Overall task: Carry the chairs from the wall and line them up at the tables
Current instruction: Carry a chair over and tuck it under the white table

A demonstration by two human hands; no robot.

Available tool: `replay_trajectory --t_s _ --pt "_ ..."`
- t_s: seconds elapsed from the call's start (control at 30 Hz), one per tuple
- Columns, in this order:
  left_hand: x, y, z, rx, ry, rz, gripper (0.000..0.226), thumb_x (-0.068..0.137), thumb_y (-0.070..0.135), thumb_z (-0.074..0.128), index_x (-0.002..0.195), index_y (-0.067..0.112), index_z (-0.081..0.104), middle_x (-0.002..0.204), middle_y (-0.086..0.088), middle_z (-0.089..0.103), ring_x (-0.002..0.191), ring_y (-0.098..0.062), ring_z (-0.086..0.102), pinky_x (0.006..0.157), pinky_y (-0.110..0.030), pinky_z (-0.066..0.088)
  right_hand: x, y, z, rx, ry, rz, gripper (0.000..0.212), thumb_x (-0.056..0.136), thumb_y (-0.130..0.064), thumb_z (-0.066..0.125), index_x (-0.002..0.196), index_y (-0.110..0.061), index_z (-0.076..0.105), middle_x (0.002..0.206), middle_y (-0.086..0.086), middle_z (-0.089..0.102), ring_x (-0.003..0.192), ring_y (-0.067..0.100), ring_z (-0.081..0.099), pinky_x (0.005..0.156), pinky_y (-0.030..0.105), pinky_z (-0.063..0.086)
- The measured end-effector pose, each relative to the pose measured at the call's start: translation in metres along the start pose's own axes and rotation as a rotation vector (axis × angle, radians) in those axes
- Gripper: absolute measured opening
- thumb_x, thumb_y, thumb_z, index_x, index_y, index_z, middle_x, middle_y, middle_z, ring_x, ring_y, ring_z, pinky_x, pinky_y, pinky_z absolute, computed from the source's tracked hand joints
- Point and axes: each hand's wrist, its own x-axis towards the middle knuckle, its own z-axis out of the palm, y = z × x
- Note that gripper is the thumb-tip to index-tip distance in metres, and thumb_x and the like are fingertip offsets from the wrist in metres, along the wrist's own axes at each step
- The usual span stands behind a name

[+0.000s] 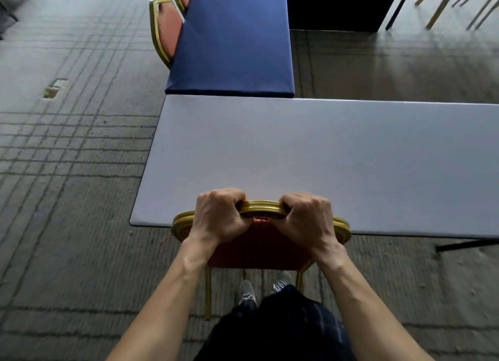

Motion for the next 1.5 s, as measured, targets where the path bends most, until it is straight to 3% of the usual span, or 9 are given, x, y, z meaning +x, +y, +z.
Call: replay_trajectory --t_s 0.2,0.37,0.7,0.87,1.03,1.13,1.3,1.5 --pt "-0.014 -0.007 0.007 -0.041 0.002 -0.006 0.022 0.062 0.036 0.078 0.068 0.022 0.061 0.066 0.008 0.063 0.066 -0.017 0.062 0.057 -0.025 0.034 -0.015 -0.006 0.008 0.083 0.029 0.062 0.033 0.073 -0.051 0.065 0.065 -0.019 0.063 0.065 -0.002 0.065 0.062 0.024 0.064 0.052 0.032 0.045" --pt "-0.019 0.000 0.017 -0.037 -0.016 -0.009 0.030 0.066 0.051 0.061 0.066 0.023 0.052 0.067 0.010 0.055 0.065 -0.018 0.057 0.056 -0.026 0.033 -0.024 0.002 0.008 0.072 0.033 0.084 0.041 0.077 -0.061 0.061 0.068 -0.021 0.059 0.067 -0.005 0.064 0.064 0.021 0.062 0.052 0.029 0.042" --pt "-0.087 0.011 0.026 0.059 0.009 -0.024 0.021 0.068 0.042 0.063 0.076 0.023 0.059 0.075 0.007 0.062 0.076 -0.024 0.063 0.060 -0.029 0.037 -0.089 -0.011 0.005 0.049 -0.036 0.044 0.034 0.081 -0.061 0.066 0.083 -0.027 0.065 0.072 -0.005 0.070 0.067 0.021 0.068 0.055 0.030 0.043" --pt "-0.152 0.014 0.034 0.100 -0.017 -0.044 0.023 0.066 0.041 0.067 0.084 0.027 0.063 0.081 0.010 0.066 0.080 -0.021 0.064 0.064 -0.030 0.041 -0.151 -0.029 0.003 0.053 -0.055 0.005 0.038 0.083 -0.065 0.056 0.086 -0.030 0.070 0.072 -0.005 0.071 0.067 0.019 0.070 0.057 0.030 0.048" --pt "-0.221 0.025 0.039 0.051 -0.101 -0.070 0.036 0.067 0.055 0.053 0.089 0.029 0.065 0.082 0.010 0.070 0.079 -0.021 0.070 0.064 -0.032 0.048 -0.219 -0.040 0.001 0.091 -0.107 -0.026 0.032 0.086 -0.060 0.059 0.086 -0.032 0.073 0.068 -0.006 0.070 0.062 0.015 0.068 0.053 0.026 0.047" --pt "-0.256 0.026 0.042 0.071 -0.211 -0.098 0.043 0.068 0.058 0.062 0.102 0.033 0.066 0.090 0.010 0.075 0.083 -0.020 0.073 0.070 -0.034 0.050 -0.257 -0.047 0.003 0.135 -0.157 -0.019 0.030 0.082 -0.061 0.063 0.089 -0.035 0.075 0.072 -0.007 0.072 0.066 0.013 0.070 0.054 0.026 0.048" --pt "-0.315 0.027 0.052 0.161 -0.413 -0.127 0.052 0.071 0.060 0.056 0.119 0.043 0.065 0.108 0.014 0.076 0.099 -0.019 0.072 0.082 -0.036 0.053 -0.316 -0.062 0.006 0.149 -0.251 -0.012 0.026 0.079 -0.057 0.067 0.099 -0.042 0.075 0.090 -0.014 0.077 0.085 0.011 0.073 0.061 0.029 0.053" --pt "-0.378 0.035 0.067 0.186 -0.593 -0.167 0.060 0.078 0.055 0.069 0.136 0.047 0.058 0.131 0.014 0.068 0.117 -0.017 0.065 0.095 -0.034 0.048 -0.382 -0.070 0.014 0.167 -0.418 -0.005 0.039 0.078 -0.051 0.072 0.116 -0.041 0.074 0.111 -0.011 0.077 0.098 0.012 0.074 0.077 0.030 0.059"
